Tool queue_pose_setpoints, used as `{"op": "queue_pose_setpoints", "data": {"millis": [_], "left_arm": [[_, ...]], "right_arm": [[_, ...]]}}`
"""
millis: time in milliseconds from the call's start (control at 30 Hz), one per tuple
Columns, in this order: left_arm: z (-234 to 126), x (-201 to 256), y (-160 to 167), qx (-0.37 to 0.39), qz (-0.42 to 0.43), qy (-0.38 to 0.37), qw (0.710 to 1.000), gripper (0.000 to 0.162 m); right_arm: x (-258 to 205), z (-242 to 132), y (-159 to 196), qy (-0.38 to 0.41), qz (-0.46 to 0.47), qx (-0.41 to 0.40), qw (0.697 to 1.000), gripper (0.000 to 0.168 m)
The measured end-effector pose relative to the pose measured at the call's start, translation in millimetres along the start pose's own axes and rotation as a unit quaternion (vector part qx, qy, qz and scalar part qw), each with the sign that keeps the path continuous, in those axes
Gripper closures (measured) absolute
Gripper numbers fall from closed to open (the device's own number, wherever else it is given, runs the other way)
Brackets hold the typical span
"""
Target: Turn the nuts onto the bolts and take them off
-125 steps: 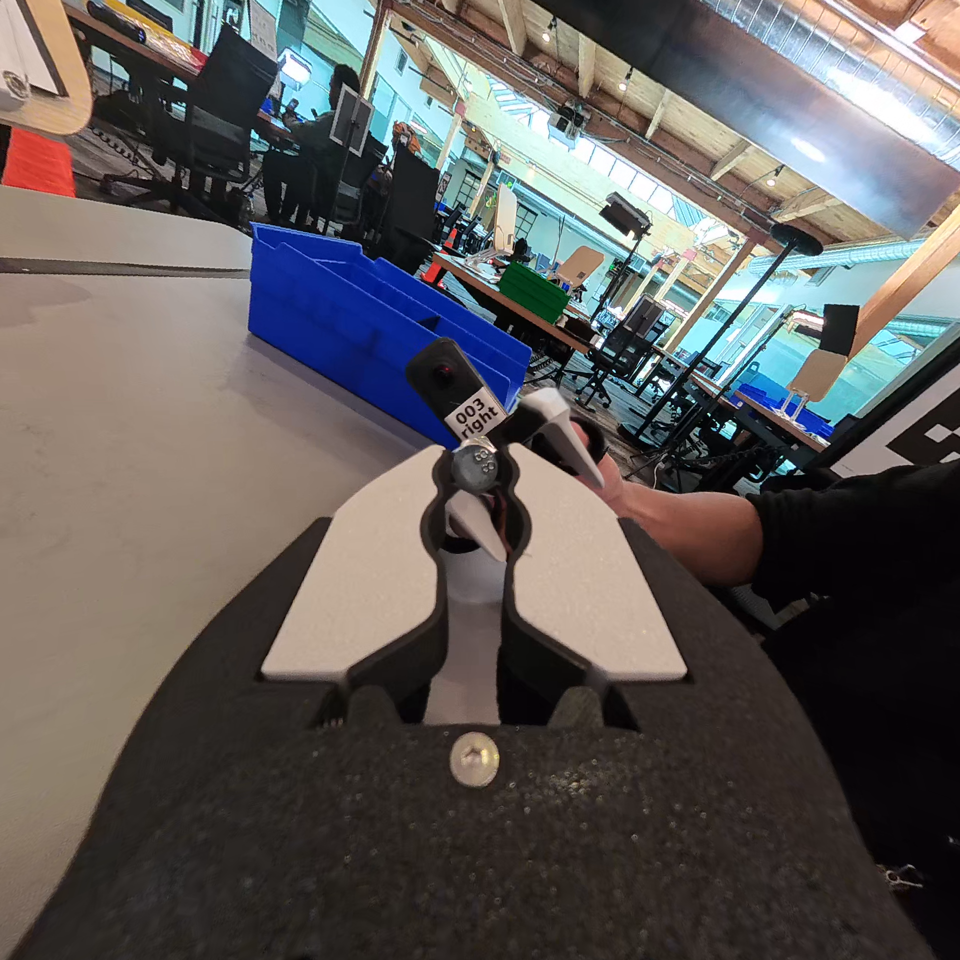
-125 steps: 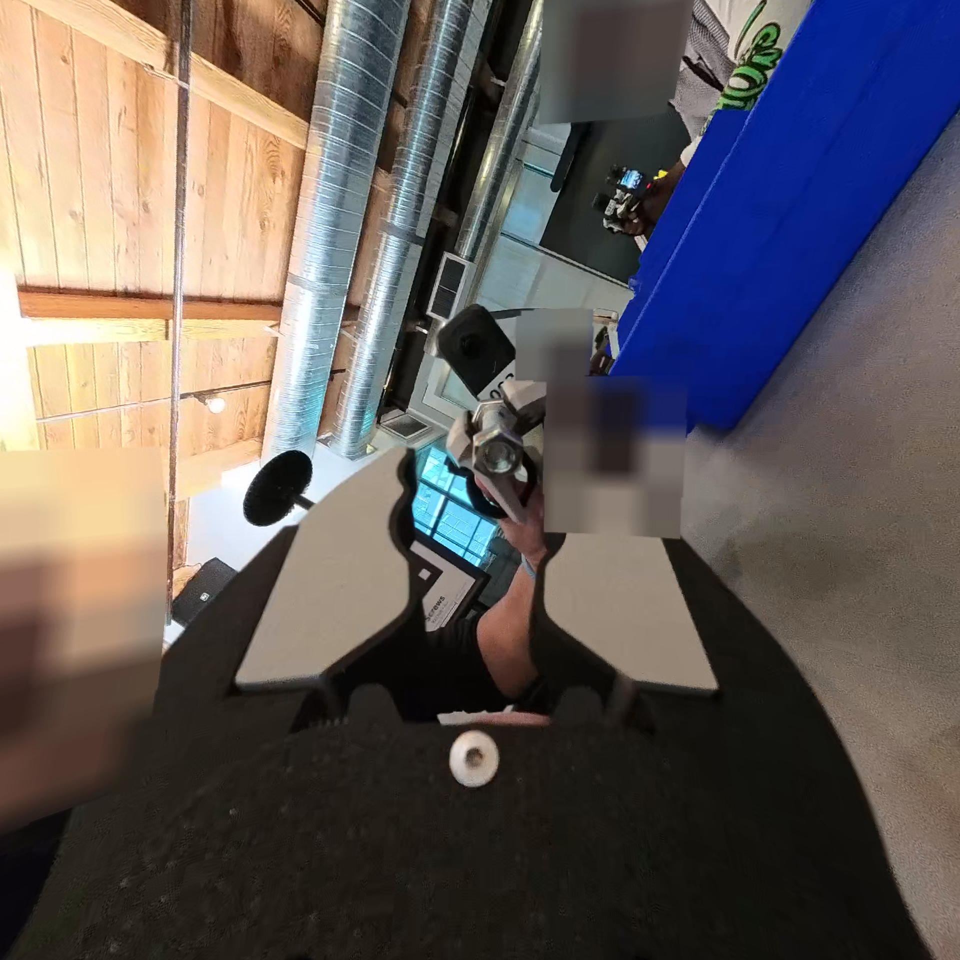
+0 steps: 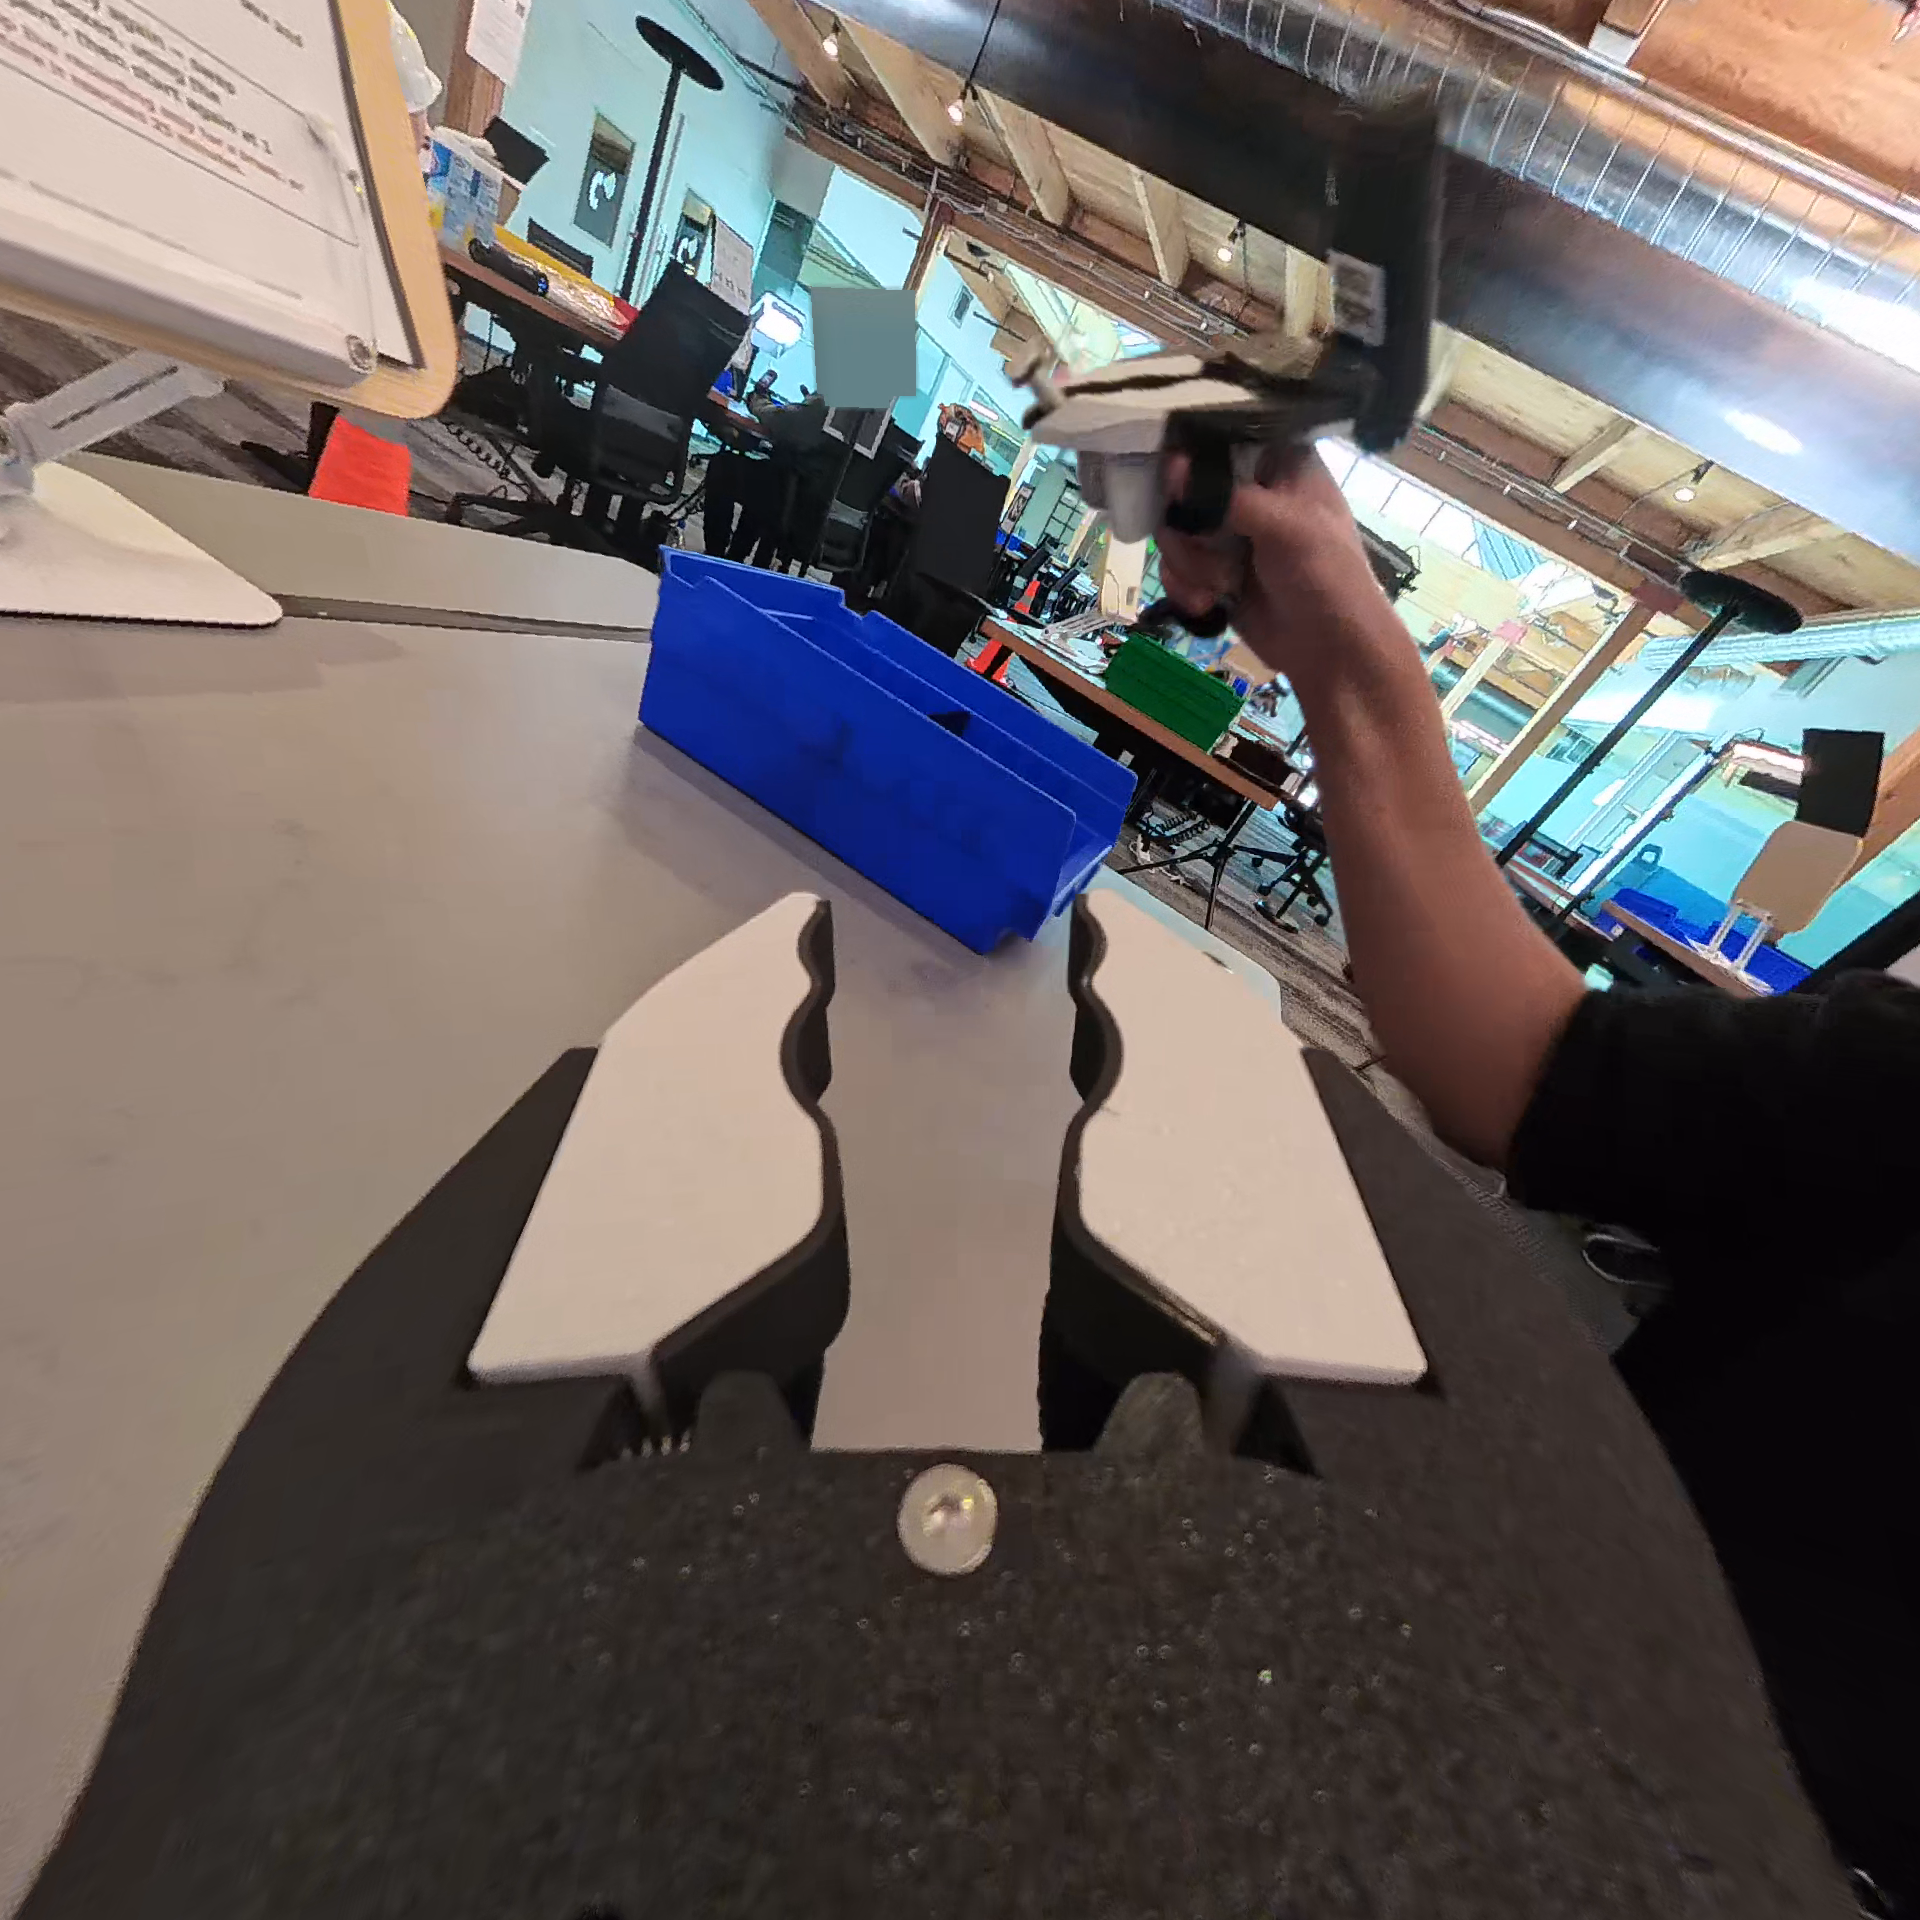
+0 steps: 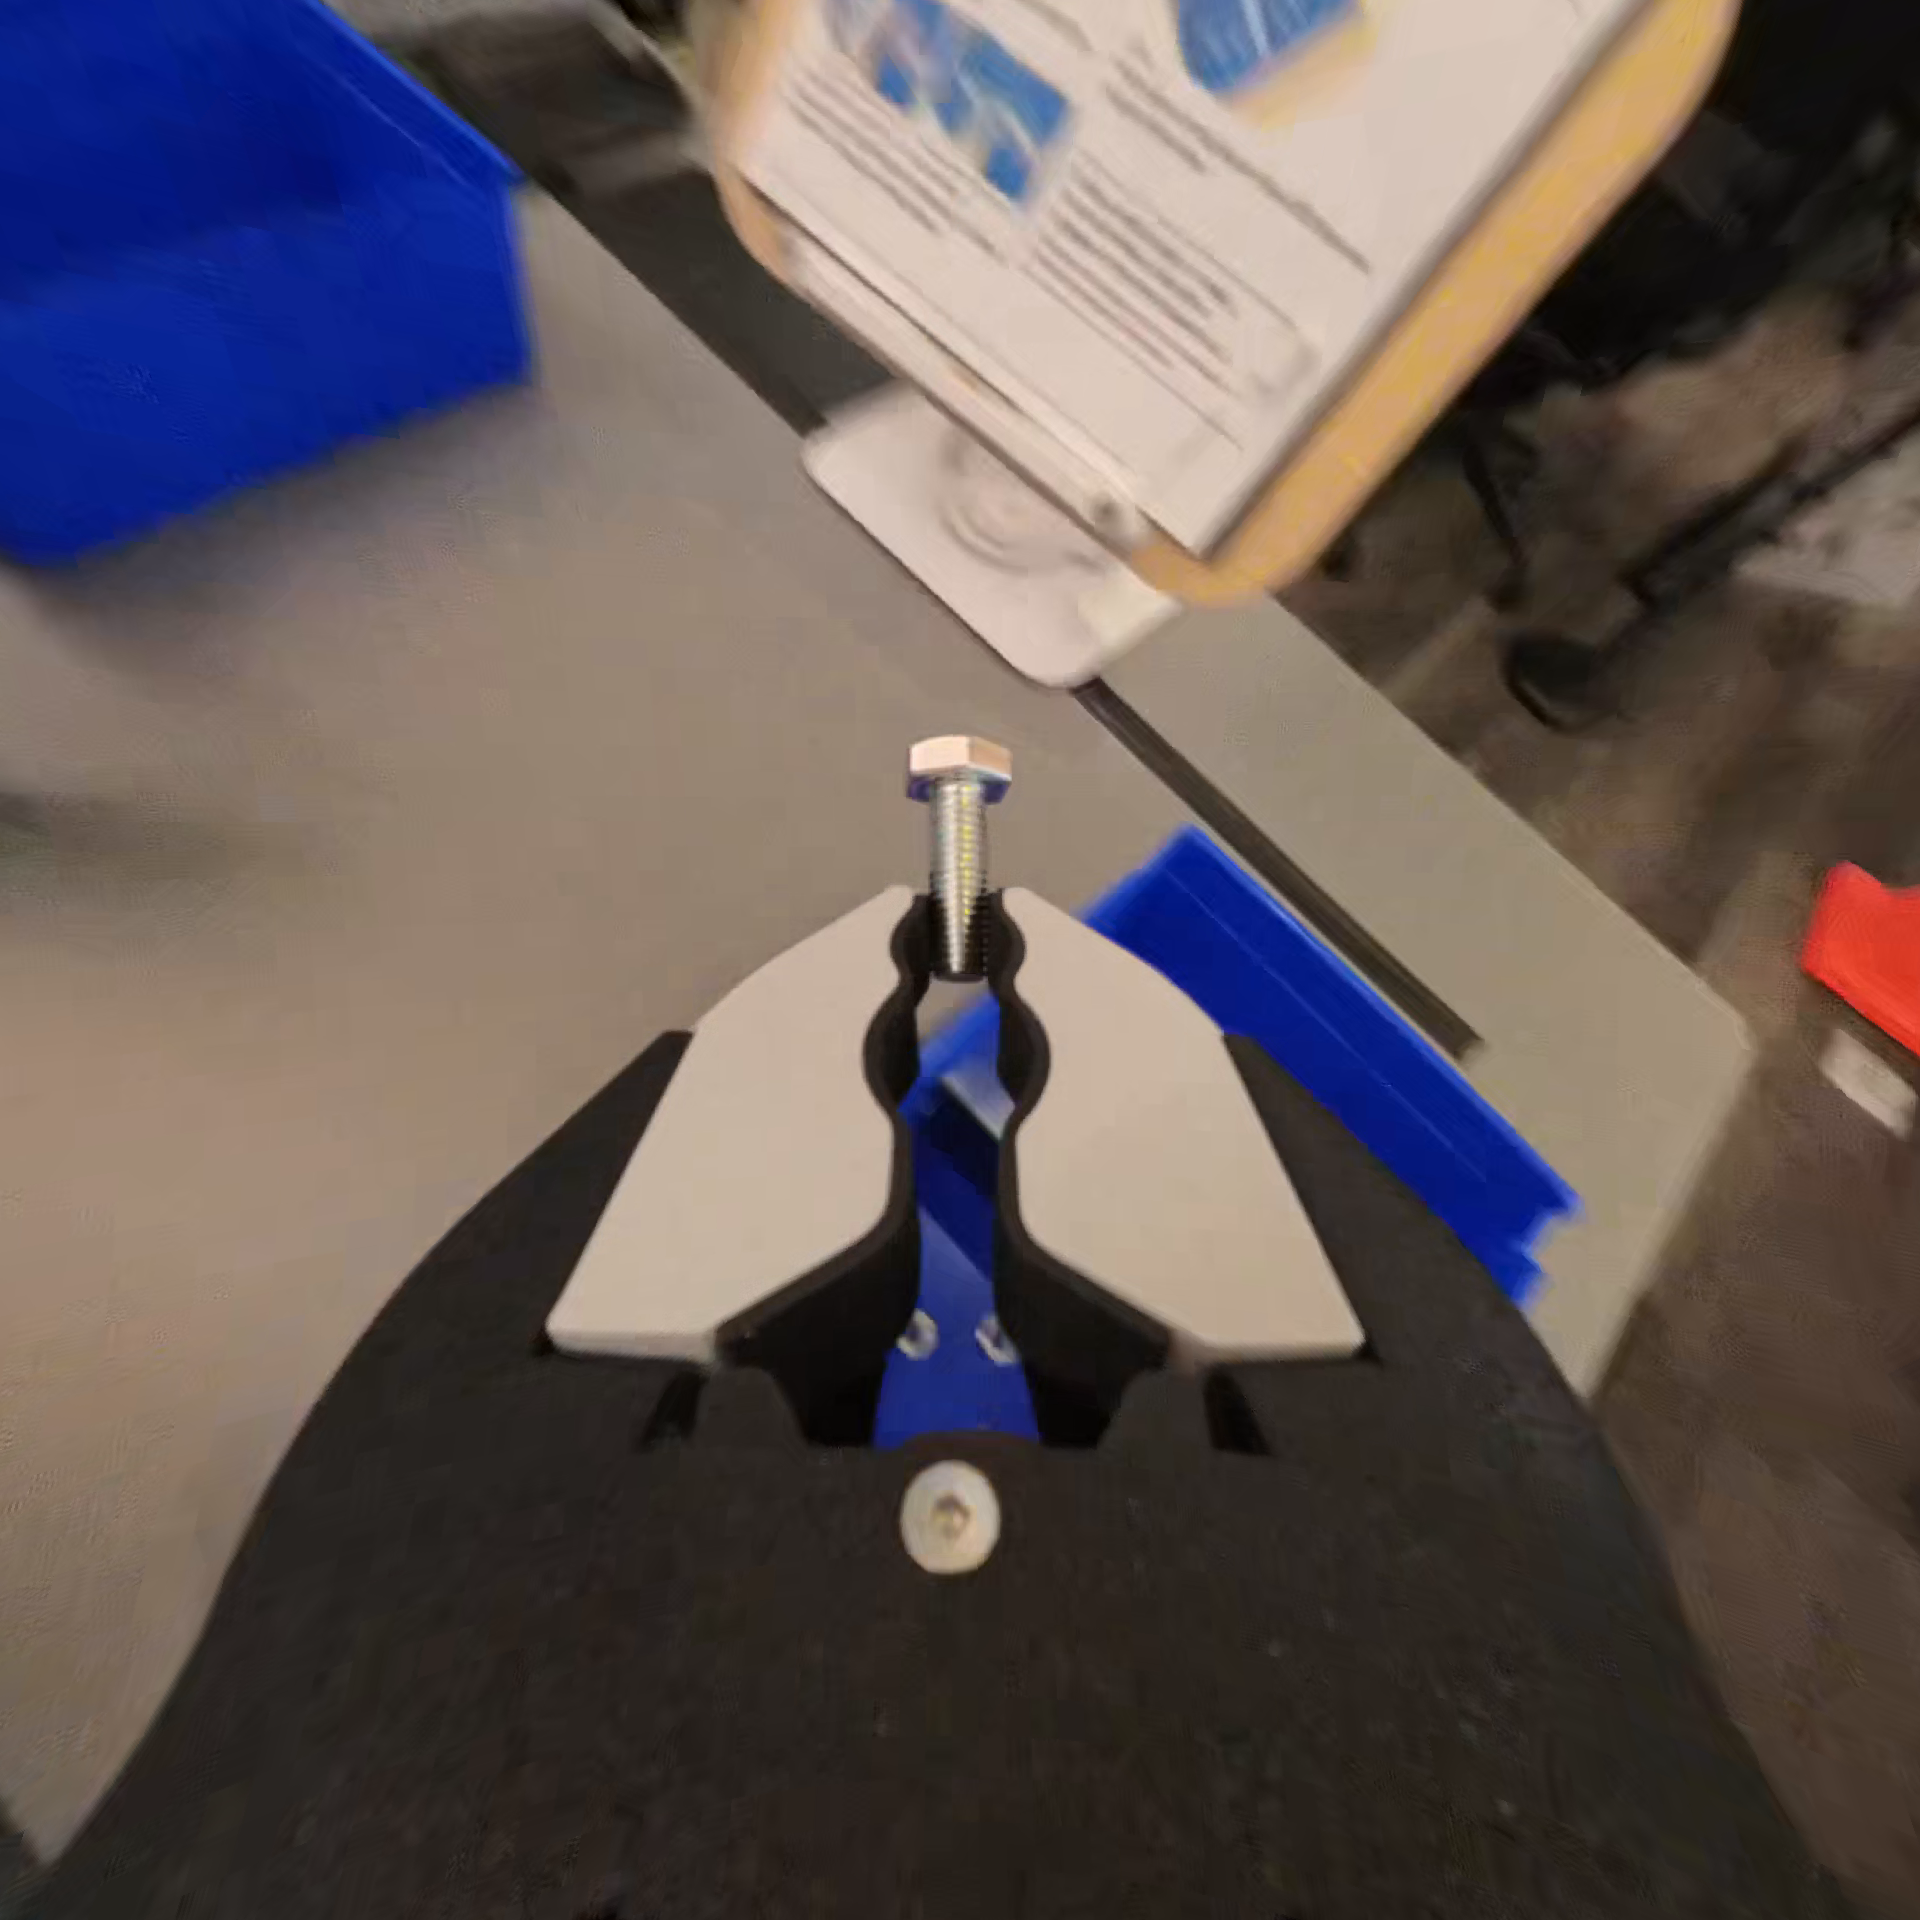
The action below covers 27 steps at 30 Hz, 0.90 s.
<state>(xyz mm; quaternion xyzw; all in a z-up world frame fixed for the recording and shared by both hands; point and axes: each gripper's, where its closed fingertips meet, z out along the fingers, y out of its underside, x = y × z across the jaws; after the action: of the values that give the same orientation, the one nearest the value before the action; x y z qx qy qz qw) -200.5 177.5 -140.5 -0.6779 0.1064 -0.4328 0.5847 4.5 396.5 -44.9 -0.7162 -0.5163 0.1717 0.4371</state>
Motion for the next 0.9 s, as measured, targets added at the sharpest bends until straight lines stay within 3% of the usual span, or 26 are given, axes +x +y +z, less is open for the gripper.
{"op": "queue_pose_setpoints", "data": {"millis": [67, 133, 267, 533, 900], "left_arm": [[1, -1, 1, -0.004, -0.006, 0.004, 1.0, 0.121], [3, 0, 2, -0.006, -0.015, 0.011, 1.0, 0.122], [8, 5, 9, -0.023, -0.013, 0.015, 1.0, 0.123], [11, 6, 19, -0.055, 0.031, 0.0, 0.998, 0.124], [13, 4, 23, -0.067, 0.04, -0.003, 0.997, 0.124]], "right_arm": [[59, 11, 41, 0.045, 0.023, -0.123, 0.991, 0.158], [98, 32, 88, 0.029, 0.078, -0.236, 0.968, 0.158], [135, 59, 171, 0.016, 0.101, -0.419, 0.902, 0.158], [135, 97, 226, 0.035, 0.132, -0.487, 0.863, 0.158], [122, 94, 241, 0.02, 0.116, -0.53, 0.84, 0.157]]}}
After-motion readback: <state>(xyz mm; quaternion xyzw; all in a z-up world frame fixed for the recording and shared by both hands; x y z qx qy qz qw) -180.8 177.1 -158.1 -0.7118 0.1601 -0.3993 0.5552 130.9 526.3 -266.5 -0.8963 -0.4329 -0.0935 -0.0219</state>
